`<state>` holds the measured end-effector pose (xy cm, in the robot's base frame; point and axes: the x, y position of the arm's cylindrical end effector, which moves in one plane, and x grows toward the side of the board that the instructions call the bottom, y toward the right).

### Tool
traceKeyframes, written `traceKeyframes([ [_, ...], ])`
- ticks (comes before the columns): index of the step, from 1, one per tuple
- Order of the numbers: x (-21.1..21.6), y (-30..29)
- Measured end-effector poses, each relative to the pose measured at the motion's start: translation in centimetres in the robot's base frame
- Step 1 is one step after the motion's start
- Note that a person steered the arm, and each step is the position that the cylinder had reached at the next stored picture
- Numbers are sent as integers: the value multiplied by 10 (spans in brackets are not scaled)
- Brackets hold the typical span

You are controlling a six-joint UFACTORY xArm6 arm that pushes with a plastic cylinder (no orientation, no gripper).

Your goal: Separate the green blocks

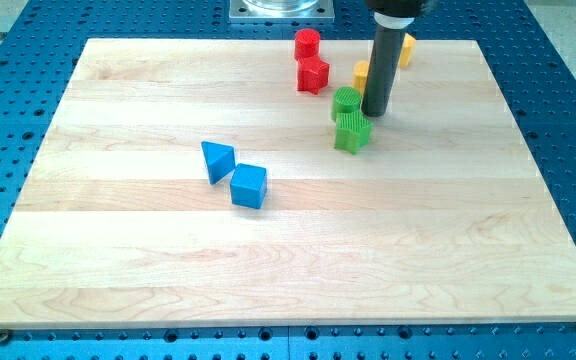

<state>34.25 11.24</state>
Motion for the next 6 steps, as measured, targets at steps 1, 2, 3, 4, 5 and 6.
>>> traceKeyframes([
  [1, 0, -16],
  [2, 16, 0],
  [3, 43, 1],
  [4, 46, -8],
  [5, 49, -35],
  [6, 81, -25],
])
